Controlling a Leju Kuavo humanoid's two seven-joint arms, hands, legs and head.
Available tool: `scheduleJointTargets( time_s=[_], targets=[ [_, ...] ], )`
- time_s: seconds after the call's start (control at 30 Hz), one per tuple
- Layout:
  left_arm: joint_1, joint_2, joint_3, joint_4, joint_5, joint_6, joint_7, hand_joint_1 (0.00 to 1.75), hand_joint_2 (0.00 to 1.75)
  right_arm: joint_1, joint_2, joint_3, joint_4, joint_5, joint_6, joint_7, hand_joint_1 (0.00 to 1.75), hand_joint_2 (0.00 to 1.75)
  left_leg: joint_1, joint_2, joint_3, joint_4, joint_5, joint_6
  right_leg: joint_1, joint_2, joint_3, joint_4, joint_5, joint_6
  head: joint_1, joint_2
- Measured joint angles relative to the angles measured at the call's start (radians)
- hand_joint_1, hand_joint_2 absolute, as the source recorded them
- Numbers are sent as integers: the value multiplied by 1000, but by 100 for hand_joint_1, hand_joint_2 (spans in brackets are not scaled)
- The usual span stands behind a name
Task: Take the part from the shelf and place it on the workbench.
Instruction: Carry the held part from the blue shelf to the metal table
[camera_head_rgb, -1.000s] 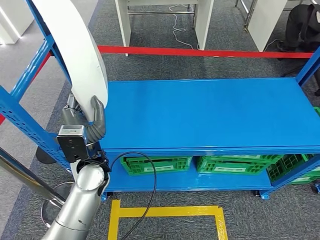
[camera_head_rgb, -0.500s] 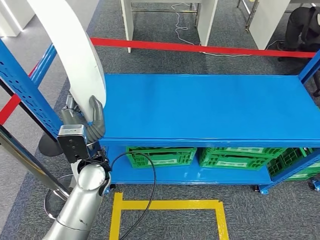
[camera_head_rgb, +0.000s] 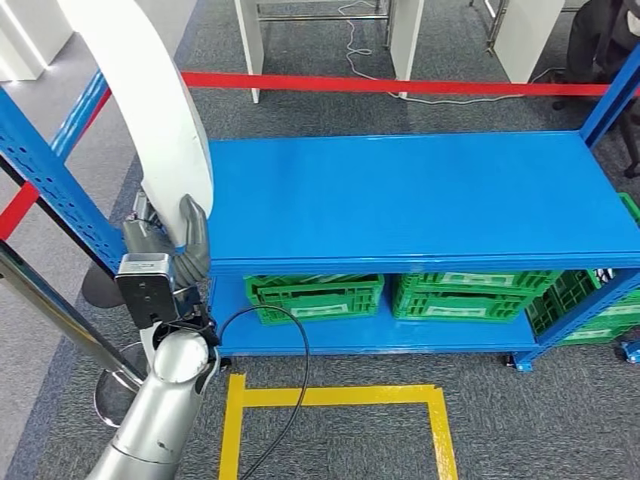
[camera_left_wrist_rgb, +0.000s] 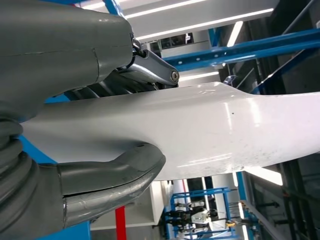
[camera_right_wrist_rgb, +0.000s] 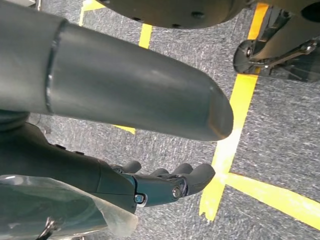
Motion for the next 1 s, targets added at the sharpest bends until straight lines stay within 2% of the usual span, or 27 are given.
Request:
scheduleJointTargets(
  time_s=[0.03, 0.07, 0.17, 0.2, 0.23, 0.3, 0.33, 0.37, 0.4, 0.43, 0.47, 0.5, 0.53, 0.57, 0.6, 0.67, 0.7, 0.73, 0.77, 0.83, 0.87, 0.9, 0.93, 1.0],
  targets=[
    [0, -1, 1, 0, -2, 0, -2, 175, 175, 0, 0, 0, 0, 0, 0, 0, 0, 0, -2, 0, 29, -51, 8, 5, 1, 0, -4, 2, 3, 5, 0, 0],
    [0, -2, 2, 0, -4, 0, -4, 175, 175, -1, 1, 0, 0, -1, 0, 0, 0, 0, -4, -1, 42, -77, 8, 9, 1, 0, -6, 3, 7, 11, 0, 0],
    [0, -4, 7, 0, -10, 0, -8, 175, 175, -1, 1, 0, 0, -2, 0, 0, 0, 0, -5, 0, 35, -89, 18, 27, 0, 1, -15, 3, 15, 31, 1, 0],
    [0, -7, 8, 0, -12, 0, -9, 175, 175, -1, 1, 0, 0, -2, 0, 0, 0, 0, -3, 1, 31, -93, 26, 36, -1, 1, -24, 17, -1, 36, 2, 0],
    [0, -10, 10, 0, -15, 0, -10, 175, 175, -1, 1, 0, 0, -3, 0, 0, 0, 0, 0, 2, 25, -96, 34, 44, -1, 2, -41, 52, -30, 39, 4, 0],
    [2, -15, 13, 0, -18, 0, -11, 175, 175, 0, 1, 0, 0, -5, 0, 0, 0, 0, -1, 4, 7, -96, 49, 53, -2, 3, -89, 178, -113, 45, 7, 0],
    [3, -16, 14, 0, -20, 0, -11, 175, 175, 0, 1, 0, 0, -5, 0, 1, 0, 0, -2, 5, -3, -96, 56, 53, -2, 3, -110, 242, -144, 47, 8, 0],
    [5, -16, 15, 0, -21, 0, -11, 175, 175, 0, 1, 0, 0, -6, 0, 1, 0, 0, -2, 5, -12, -95, 63, 53, -2, 3, -118, 282, -156, 49, 8, 0],
    [5, -16, 16, 0, -22, 0, -12, 175, 175, 1, 1, 0, 0, -6, 0, 1, 0, 0, -3, 5, -20, -95, 69, 52, -2, 3, -105, 280, -149, 49, 9, 0],
    [6, -16, 17, 0, -22, 0, -12, 175, 175, 1, 1, 0, 0, -7, 0, 1, 0, 0, -3, 5, -27, -93, 74, 51, -2, 3, -73, 241, -126, 49, 9, 0],
    [6, -16, 18, 0, -22, 0, -12, 175, 175, 0, 1, 0, 0, -7, 0, 1, 0, 0, -3, 5, -33, -91, 79, 48, -2, 2, -25, 171, -98, 47, 9, 0],
    [5, -17, 19, 0, -22, 0, -12, 175, 175, -2, 1, 0, 0, -7, 0, 1, 0, 0, -4, 4, -39, -88, 83, 45, -2, 3, 27, 93, -79, 45, 9, 0],
    [5, -17, 20, 0, -22, 0, -12, 175, 175, -4, 1, 0, 0, -7, 0, 1, 0, 0, -5, 4, -44, -85, 87, 40, 0, 4, 64, 34, -68, 42, 8, 0],
    [5, -18, 21, 0, -23, 0, -13, 175, 175, -5, 1, 0, 0, -7, 0, 1, 0, 0, -7, 5, -49, -82, 93, 34, 1, 5, 87, -4, -65, 39, 8, 0],
    [4, -19, 21, 0, -24, 0, -13, 175, 175, -6, 1, 0, 0, -7, -1, 1, 0, 0, -7, 5, -52, -81, 98, 28, 3, 6, 93, -16, -67, 36, 8, 0],
    [5, -20, 23, 0, -24, 0, -14, 175, 175, -6, 1, 0, 0, -6, -2, 1, 0, 0, -6, 4, -58, -78, 104, 15, 3, 4, 82, -17, -55, 20, 9, 0],
    [5, -20, 24, -1, -25, 0, -14, 175, 175, -7, 2, 0, 0, -6, -2, 1, 0, 0, -5, 3, -65, -67, 90, 10, 2, 2, 74, -18, -46, 10, 8, 0],
    [5, -20, 26, -1, -25, 0, -15, 175, 175, -7, 2, 0, 0, -6, -3, 1, 0, 0, -4, 2, -76, -39, 59, 4, 0, 1, 65, -21, -36, 0, 6, 0],
    [5, -20, 29, -1, -25, 1, -15, 175, 175, -8, 2, 0, 0, -6, -3, 1, 0, 0, -2, 1, -92, 9, 12, 0, -1, -1, 54, -22, -26, -6, 5, 0],
    [6, -20, 33, -1, -25, 1, -15, 175, 175, -8, 2, 0, 0, -6, -3, 1, 0, 0, -1, 1, -124, 138, -76, -7, 0, -2, 26, -20, -6, -11, 2, 0],
    [6, -20, 35, -1, -25, 1, -15, 175, 175, -7, 2, 0, 0, -6, -3, 2, 0, 0, 0, 1, -129, 186, -94, -9, 1, -3, 12, -19, 3, -11, 2, 0],
    [7, -20, 37, -1, -25, 1, -15, 175, 175, -7, 1, 0, 0, -6, -3, 2, 0, 0, 0, 1, -121, 204, -90, -9, 1, -3, -2, -16, 12, -10, 2, 0],
    [7, -20, 38, -1, -25, 1, -15, 175, 175, -7, 1, 0, 0, -6, -3, 2, 0, 0, 0, 1, -95, 185, -67, -7, 2, -3, -16, -13, 21, -9, 2, 0],
    [6, -21, 39, -3, -26, 1, -15, 175, 175, -8, 1, 0, 0, -6, -2, 3, 0, 0, -2, 1, -5, 62, -20, 3, 3, -3, -40, -6, 37, -4, 2, 0]
  ],
)
